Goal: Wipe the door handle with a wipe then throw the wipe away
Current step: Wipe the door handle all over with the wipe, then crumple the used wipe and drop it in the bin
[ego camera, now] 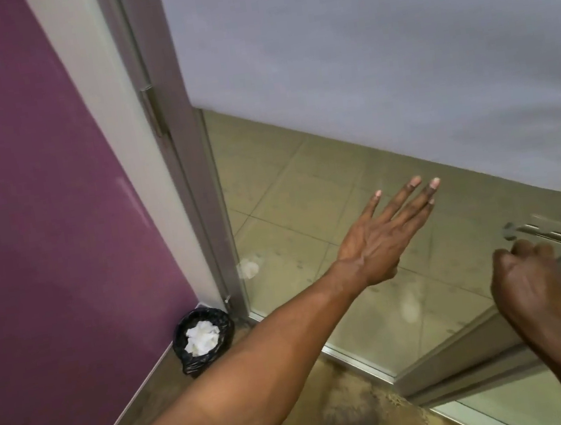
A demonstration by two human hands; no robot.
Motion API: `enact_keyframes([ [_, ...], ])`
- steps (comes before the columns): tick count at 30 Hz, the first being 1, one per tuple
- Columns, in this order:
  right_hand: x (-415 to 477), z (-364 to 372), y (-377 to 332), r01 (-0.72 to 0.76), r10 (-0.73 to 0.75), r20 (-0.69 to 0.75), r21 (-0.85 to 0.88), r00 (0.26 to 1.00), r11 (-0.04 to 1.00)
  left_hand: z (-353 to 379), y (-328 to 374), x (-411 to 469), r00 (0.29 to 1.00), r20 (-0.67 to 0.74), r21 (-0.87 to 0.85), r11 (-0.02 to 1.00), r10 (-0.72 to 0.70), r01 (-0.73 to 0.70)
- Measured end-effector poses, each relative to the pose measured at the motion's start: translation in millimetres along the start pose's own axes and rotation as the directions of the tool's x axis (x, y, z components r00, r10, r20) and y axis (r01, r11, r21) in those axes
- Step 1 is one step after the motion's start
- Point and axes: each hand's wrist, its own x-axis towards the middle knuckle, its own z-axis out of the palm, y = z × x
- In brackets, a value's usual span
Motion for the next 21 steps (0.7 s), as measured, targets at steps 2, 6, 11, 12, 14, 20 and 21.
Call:
enact_keyframes([
  [2,-0.8,8.7,2.6,0.075,-0.076,-0.031,-0.031,0.997,0.997,-0.9,-13.4,-13.1,0.999,0.050,0.000,1.000,-0.019,0.019],
  [6,-1.2,25.7,13.9,0.152,-0.152,-0.005,0.030,0.988,0.988,-2.7,-37.4,-40.3,0.985,0.142,-0.100,0.989,-0.094,0.108],
  [11,-32.2,14.9,-32.2,0.060,-0.117,0.093,0.473,0.989,0.879,-0.5,-53.3,-77.6,0.859,0.387,-0.351,0.807,-0.336,0.474],
  [12,-39.0,11.3,-48.2,-0.078,-0.045,0.175,0.632,0.983,0.771,2.0,-52.0,-84.4,0.806,0.446,-0.396,0.721,-0.389,0.568],
  [14,-49.5,10.1,-78.6,-0.356,0.047,0.377,0.816,0.925,0.456,8.1,-48.0,-95.6,0.727,0.498,-0.470,0.558,-0.472,0.684],
  [20,-53.6,5.1,-138.5,-0.526,-0.065,0.527,0.850,0.848,0.032,20.2,-29.5,-130.8,0.581,0.554,-0.639,0.143,-0.597,0.756],
  [21,-52.2,4.8,-144.7,-0.542,-0.093,0.541,0.840,0.836,0.016,19.4,-26.6,-137.0,0.544,0.572,-0.650,0.065,-0.614,0.757],
])
